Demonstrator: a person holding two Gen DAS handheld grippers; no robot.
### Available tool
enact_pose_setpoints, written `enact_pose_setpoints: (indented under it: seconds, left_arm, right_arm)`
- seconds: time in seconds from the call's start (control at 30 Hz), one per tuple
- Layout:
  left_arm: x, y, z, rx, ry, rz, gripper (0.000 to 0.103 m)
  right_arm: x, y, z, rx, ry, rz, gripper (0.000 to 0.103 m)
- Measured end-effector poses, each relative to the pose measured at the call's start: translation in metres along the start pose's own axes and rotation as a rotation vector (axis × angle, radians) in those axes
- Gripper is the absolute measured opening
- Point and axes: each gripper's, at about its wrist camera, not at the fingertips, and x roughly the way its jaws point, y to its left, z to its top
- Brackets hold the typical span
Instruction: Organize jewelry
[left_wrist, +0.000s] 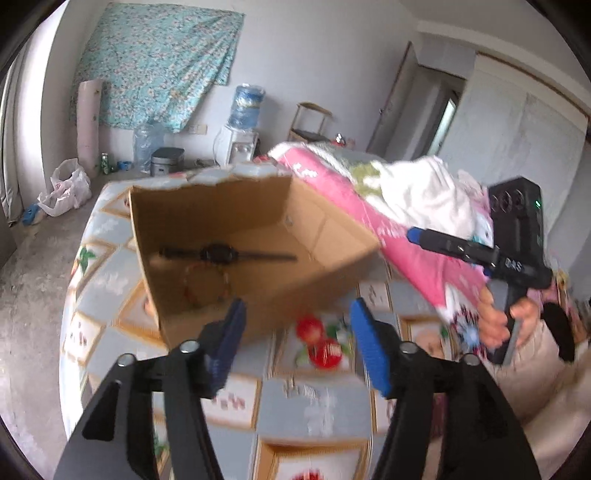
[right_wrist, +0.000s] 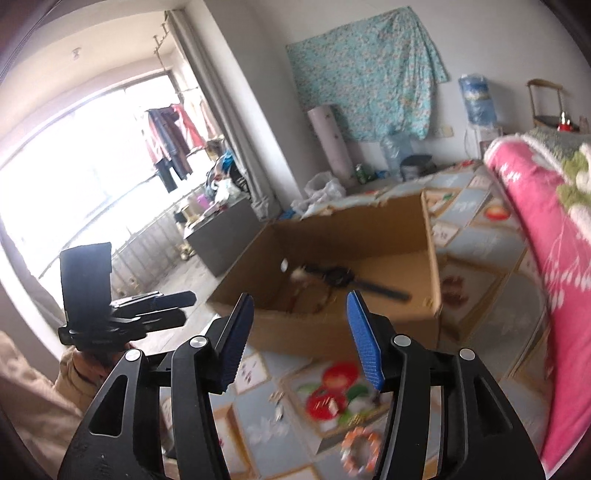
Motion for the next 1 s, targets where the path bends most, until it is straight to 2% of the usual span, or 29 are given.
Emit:
enact_pose_setpoints:
  seconds: [0.17, 0.3, 0.37, 0.47, 0.5, 0.57, 0.63, 0.9, 1.0]
  left_arm:
    - [0.012, 0.0, -0.037, -0.027, 0.082, 0.034, 0.065]
    - [0.043, 0.012, -0.057, -0.07, 0.173, 0.136, 0.065]
    - [0.063, 0.018, -0.068, -0.069, 0.252, 0.24, 0.065]
    - [0.08, 0.028, -0.082, -0.099, 0.315, 0.268, 0.065]
    - [0.085, 0.032, -0.087, -0.117, 0.339, 0.283, 0.066]
    - [0.082, 0.03, -0.09, -0.097, 0.313, 0.294, 0.069]
    - [0.084, 0.029, -0.092, -0.076, 0.323, 0.306, 0.071]
    - [0.094, 0.016, -0.094, 0.004, 0.334, 0.36, 0.08]
    - [0.096, 0.015, -0.093, 0.002, 0.331, 0.362, 0.081]
  right_arm:
    - [0.016, 0.003, -0.034, 0.034, 0.095, -0.002, 0.051]
    - [0.04, 0.007, -0.056, 0.053, 0.179, -0.028, 0.051]
    - [0.058, 0.013, -0.067, 0.039, 0.243, -0.071, 0.051]
    - [0.079, 0.023, -0.082, -0.01, 0.327, -0.155, 0.051]
    - [0.087, 0.026, -0.087, -0.018, 0.357, -0.181, 0.055]
    - [0.093, 0.03, -0.095, -0.033, 0.386, -0.187, 0.057]
    - [0.097, 0.036, -0.1, -0.051, 0.399, -0.187, 0.062]
    - [0.104, 0.042, -0.103, -0.063, 0.41, -0.178, 0.063]
    - [0.1, 0.038, -0.102, -0.052, 0.404, -0.173, 0.063]
